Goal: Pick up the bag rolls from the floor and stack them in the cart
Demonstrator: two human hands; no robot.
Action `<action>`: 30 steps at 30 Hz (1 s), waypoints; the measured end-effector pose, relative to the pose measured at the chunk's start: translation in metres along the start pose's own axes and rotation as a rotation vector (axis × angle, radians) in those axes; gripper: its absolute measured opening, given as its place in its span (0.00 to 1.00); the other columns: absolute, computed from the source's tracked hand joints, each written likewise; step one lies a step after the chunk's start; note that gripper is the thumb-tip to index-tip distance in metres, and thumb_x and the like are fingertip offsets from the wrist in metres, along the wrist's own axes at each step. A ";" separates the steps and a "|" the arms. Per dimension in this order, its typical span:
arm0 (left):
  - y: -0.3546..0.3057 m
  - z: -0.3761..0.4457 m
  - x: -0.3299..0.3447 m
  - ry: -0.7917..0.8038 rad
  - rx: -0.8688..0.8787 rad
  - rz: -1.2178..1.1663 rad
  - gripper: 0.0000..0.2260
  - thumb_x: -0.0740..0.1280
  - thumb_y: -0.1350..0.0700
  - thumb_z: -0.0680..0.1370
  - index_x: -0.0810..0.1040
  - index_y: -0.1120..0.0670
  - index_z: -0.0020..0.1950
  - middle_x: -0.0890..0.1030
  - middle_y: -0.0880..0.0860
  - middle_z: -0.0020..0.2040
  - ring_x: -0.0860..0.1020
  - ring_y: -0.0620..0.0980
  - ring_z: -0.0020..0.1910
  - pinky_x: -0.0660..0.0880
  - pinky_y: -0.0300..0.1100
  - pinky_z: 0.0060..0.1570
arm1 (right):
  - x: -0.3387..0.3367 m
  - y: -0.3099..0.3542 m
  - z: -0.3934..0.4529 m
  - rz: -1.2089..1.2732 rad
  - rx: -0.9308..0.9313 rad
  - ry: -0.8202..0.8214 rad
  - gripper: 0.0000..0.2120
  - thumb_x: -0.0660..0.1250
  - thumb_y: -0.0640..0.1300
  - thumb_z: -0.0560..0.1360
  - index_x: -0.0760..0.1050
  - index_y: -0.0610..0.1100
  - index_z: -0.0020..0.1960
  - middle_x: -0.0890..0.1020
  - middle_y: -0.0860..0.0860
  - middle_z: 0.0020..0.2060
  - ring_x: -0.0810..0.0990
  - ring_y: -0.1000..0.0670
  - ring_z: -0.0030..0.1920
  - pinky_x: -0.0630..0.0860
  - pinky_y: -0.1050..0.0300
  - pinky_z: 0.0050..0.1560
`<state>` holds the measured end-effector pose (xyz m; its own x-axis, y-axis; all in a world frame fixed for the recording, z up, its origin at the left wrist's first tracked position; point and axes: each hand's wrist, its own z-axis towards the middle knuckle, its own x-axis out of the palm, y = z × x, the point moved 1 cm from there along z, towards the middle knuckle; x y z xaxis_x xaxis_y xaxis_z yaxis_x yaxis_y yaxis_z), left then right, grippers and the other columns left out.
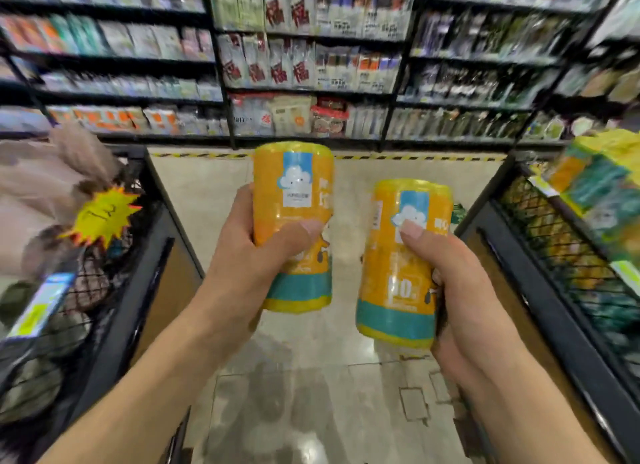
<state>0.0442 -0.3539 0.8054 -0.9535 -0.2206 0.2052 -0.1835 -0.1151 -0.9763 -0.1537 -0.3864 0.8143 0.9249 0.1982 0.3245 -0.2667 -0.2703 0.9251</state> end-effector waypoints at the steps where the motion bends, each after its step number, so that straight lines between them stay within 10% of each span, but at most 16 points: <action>1: -0.022 -0.007 0.009 0.015 -0.010 -0.013 0.30 0.75 0.47 0.61 0.76 0.48 0.63 0.86 0.52 0.51 0.86 0.53 0.45 0.81 0.44 0.39 | 0.007 0.021 -0.014 0.005 0.007 0.003 0.32 0.77 0.51 0.60 0.80 0.42 0.62 0.84 0.36 0.55 0.84 0.41 0.47 0.84 0.45 0.44; 18: -0.154 -0.052 0.122 0.185 0.025 -0.096 0.31 0.77 0.51 0.66 0.74 0.48 0.68 0.85 0.52 0.56 0.85 0.54 0.52 0.83 0.47 0.44 | -0.013 0.172 -0.122 -0.068 -0.198 -0.023 0.16 0.72 0.51 0.68 0.83 0.49 0.55 0.86 0.43 0.52 0.86 0.41 0.51 0.84 0.41 0.52; 30: -0.146 -0.043 0.222 0.482 -0.012 -0.129 0.32 0.77 0.50 0.65 0.74 0.49 0.68 0.85 0.54 0.57 0.85 0.57 0.53 0.82 0.48 0.44 | -0.088 0.197 -0.167 -0.063 -0.333 -0.260 0.27 0.76 0.51 0.64 0.79 0.45 0.61 0.86 0.47 0.46 0.87 0.46 0.44 0.83 0.48 0.43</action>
<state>-0.1513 -0.3442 0.9906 -0.9245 0.2676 0.2714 -0.3069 -0.1002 -0.9465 -0.3334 -0.2999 1.0011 0.9682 -0.0516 0.2446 -0.2414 0.0620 0.9684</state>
